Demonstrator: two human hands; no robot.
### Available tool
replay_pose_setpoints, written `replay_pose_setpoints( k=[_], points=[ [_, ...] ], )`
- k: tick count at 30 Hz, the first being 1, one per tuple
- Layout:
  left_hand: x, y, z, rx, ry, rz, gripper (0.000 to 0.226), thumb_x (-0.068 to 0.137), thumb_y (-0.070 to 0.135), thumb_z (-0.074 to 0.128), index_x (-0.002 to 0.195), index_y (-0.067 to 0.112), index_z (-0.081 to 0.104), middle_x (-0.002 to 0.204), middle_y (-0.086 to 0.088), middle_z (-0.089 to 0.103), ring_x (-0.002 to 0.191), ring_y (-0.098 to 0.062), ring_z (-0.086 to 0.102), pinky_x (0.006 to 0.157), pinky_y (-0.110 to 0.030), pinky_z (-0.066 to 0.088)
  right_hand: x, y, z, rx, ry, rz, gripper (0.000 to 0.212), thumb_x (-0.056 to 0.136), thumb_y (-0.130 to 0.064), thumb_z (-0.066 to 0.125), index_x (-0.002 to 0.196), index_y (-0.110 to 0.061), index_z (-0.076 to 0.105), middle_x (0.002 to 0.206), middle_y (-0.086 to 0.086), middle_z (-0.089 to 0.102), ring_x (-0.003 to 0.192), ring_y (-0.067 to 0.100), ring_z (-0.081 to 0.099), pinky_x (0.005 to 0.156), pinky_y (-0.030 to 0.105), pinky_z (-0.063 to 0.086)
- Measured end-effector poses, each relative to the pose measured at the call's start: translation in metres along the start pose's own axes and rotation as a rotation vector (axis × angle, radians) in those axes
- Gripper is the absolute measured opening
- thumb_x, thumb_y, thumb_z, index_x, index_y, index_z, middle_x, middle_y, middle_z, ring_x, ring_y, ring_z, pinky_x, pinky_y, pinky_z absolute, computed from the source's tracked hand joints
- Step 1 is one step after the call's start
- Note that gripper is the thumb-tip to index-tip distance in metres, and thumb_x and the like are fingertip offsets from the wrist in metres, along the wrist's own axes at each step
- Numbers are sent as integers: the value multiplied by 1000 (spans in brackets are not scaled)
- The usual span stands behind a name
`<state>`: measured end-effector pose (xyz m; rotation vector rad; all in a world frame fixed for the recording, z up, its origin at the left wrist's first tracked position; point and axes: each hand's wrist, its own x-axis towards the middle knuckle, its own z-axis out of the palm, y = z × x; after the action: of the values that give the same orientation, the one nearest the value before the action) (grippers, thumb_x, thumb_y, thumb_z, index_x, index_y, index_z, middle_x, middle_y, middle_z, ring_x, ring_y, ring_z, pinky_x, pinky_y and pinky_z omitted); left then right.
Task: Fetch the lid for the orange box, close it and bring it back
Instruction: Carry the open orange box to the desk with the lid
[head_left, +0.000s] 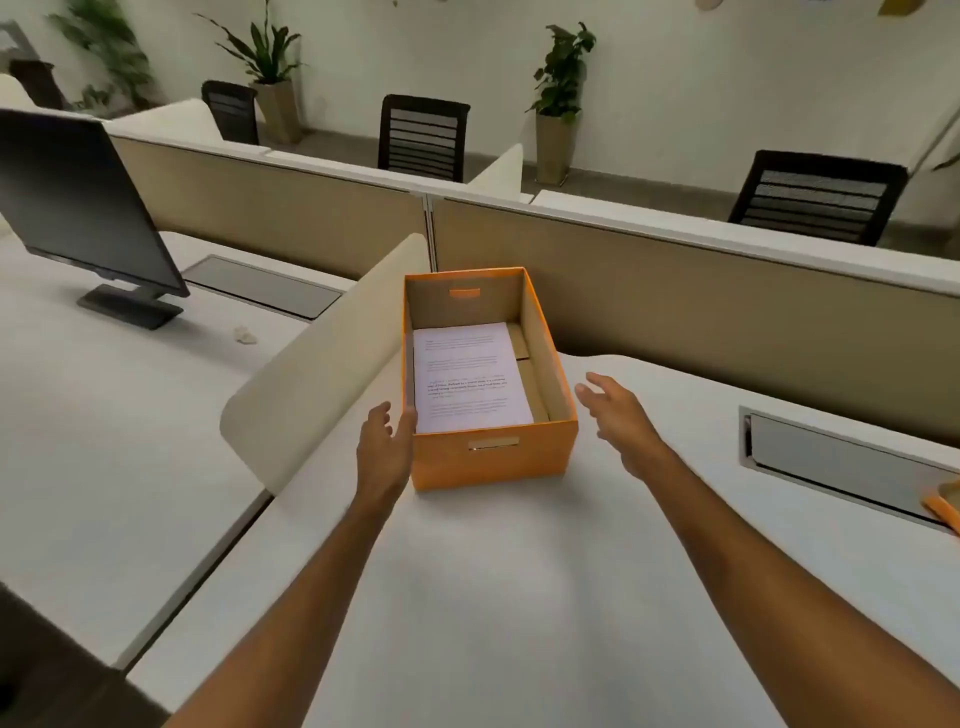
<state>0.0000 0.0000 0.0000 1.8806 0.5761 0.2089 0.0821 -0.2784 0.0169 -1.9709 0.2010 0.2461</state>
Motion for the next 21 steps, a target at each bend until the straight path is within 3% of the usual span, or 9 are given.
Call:
replay_pose_setpoints(
  k=[5,10,15,21],
  points=[
    [25,-19,-3,-184,-186,-209,70,92,60,46,152,26,31,153,-2,42,135,-26,45,109,-49,39,21,10,18,148,-27,201,55,98,-52,47,146,-25,43,148,8,48,127,34,50,100,59,43],
    [38,-26,-4,-262,-347,-229,46,85,70,45,123,48,58,125,16,63,120,-19,58,95,-43,49,38,18,23,229,-127,264,50,98,-55,43,138,-26,49,135,5,56,119,31,55,98,59,45],
    [49,-35,-8,-309,-378,-262,48,85,63,52,126,40,63,123,7,69,115,-22,63,95,-45,50,42,23,20,324,-229,255,31,95,-57,46,115,-39,62,119,2,67,109,28,62,81,50,53],
    [55,-39,-14,-320,-428,-268,55,76,66,63,127,43,62,121,9,70,111,-22,66,92,-47,55,44,30,17,360,-285,268,31,88,-63,53,110,-45,66,120,0,69,109,27,64,67,46,59]
  ],
)
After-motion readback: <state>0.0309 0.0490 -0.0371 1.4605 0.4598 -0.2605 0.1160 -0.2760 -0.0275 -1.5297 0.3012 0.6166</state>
